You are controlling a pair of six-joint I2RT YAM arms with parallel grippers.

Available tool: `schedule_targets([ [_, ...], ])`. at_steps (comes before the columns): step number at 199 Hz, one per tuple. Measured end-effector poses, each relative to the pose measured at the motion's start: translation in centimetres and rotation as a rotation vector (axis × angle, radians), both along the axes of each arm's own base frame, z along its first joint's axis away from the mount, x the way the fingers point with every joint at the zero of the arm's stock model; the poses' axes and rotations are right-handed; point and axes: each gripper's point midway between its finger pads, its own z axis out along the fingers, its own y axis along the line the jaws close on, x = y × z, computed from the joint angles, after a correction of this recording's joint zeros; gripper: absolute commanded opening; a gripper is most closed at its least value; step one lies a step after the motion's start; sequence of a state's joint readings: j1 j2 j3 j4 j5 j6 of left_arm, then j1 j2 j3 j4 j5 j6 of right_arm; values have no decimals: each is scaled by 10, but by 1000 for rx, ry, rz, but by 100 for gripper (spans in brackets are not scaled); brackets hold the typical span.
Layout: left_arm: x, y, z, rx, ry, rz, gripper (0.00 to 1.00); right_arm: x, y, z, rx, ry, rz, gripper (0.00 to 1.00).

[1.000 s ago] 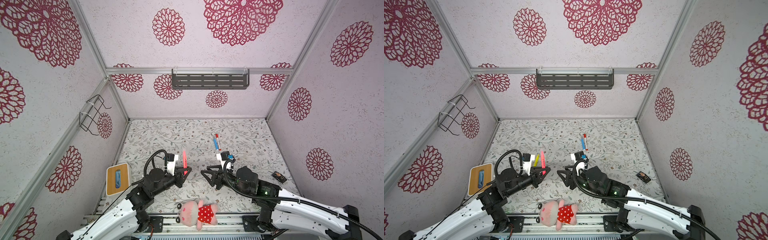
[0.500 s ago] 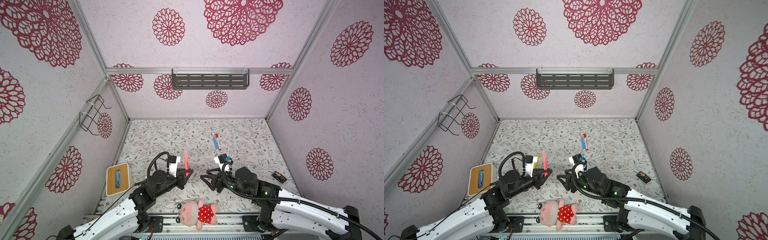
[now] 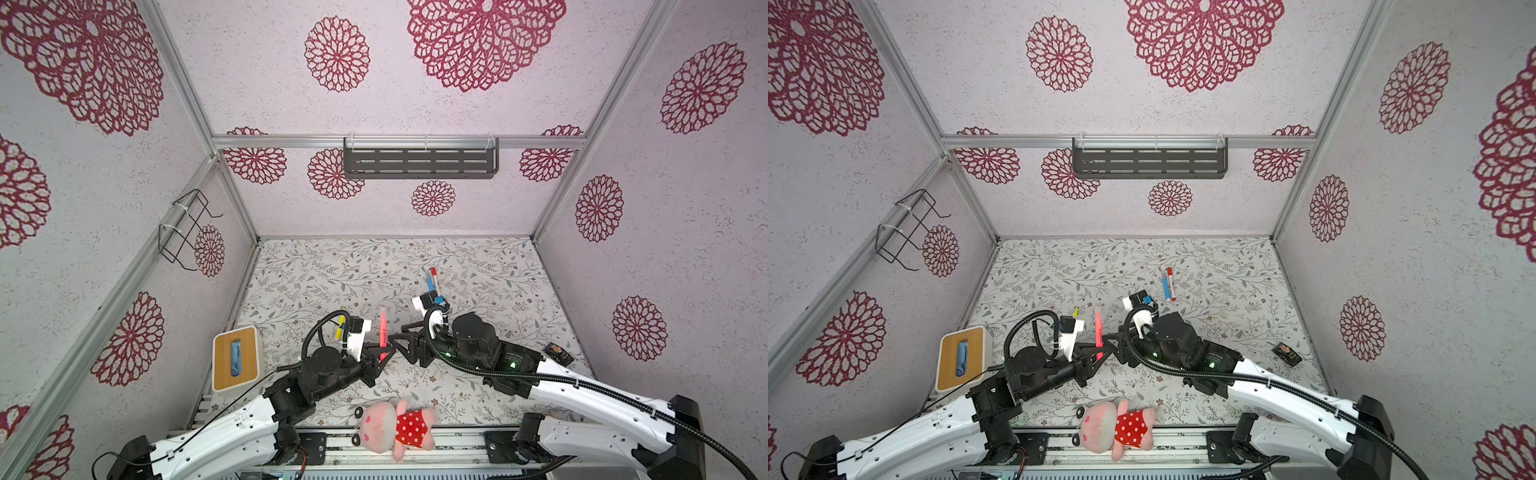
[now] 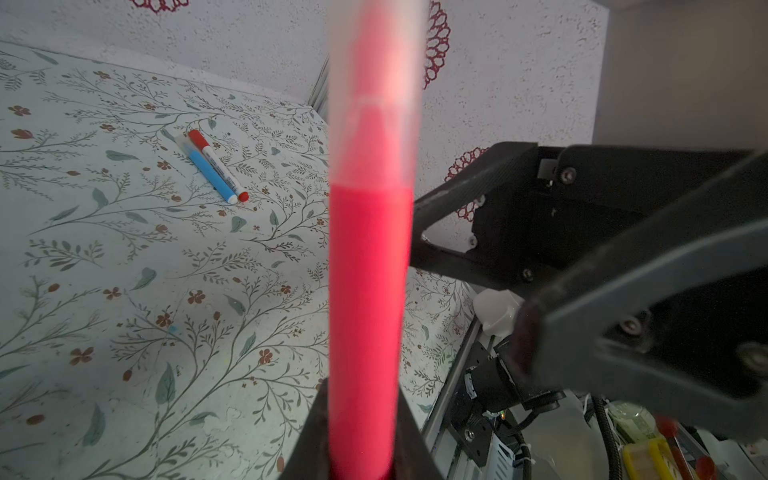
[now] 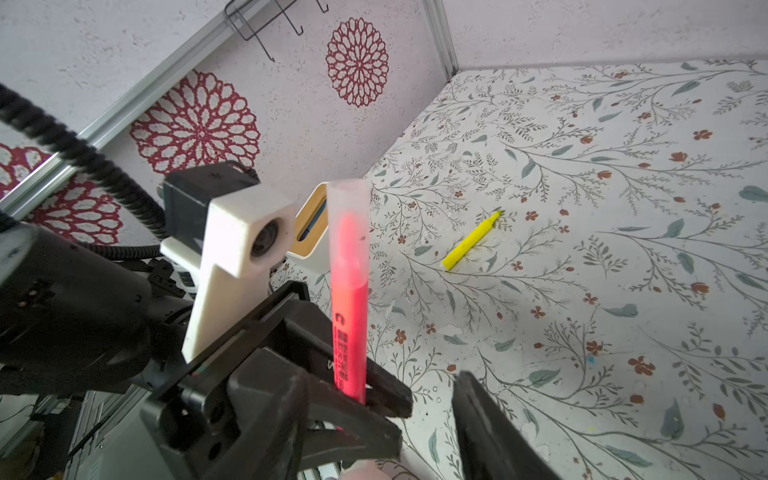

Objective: Insert the pens into the pen caps
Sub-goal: 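Press the cap down with the right gripper while the left gripper holds the highlighter, then pull the capped pink highlighter from the left gripper with the right gripper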

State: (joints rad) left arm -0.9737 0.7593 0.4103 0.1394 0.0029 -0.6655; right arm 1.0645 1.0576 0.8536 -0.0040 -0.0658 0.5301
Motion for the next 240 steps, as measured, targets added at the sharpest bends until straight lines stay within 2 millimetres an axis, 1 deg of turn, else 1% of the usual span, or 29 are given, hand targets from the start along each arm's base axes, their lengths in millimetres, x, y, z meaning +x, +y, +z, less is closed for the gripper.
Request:
schedule_targets([
  [55, 0, -2, 0, 2, -4, -4, 0, -2, 11, -14, -30, 27, 45, 56],
  [93, 0, -5, -2, 4, -2, -10, 0, -2, 19, -14, -28, 32, 62, 51],
  [124, -1, -6, -2, 2, -4, -14, 0, -1, 24, -12, -19, 31, 70, 42],
  [165, -2, -7, -2, 4, -4, -17, 0, 0, 28, -19, -31, 41, 76, 31],
  [184, -1, -7, -4, 9, -3, -17, 0, 0, 29, -18, -28, 44, 80, 20],
  [206, -1, -8, -4, 11, -7, -18, 0, -1, 29, -18, -22, 50, 83, 12],
  [221, -1, -8, -4, 11, -7, -17, 0, -1, 29, -18, -20, 53, 81, 9],
  [229, -1, -8, -4, 13, -7, -16, 11, -1, 29, -18, -21, 54, 81, 8],
  [240, 0, -8, -5, 17, -7, -12, 30, -1, 29, -18, -23, 56, 79, 6],
])
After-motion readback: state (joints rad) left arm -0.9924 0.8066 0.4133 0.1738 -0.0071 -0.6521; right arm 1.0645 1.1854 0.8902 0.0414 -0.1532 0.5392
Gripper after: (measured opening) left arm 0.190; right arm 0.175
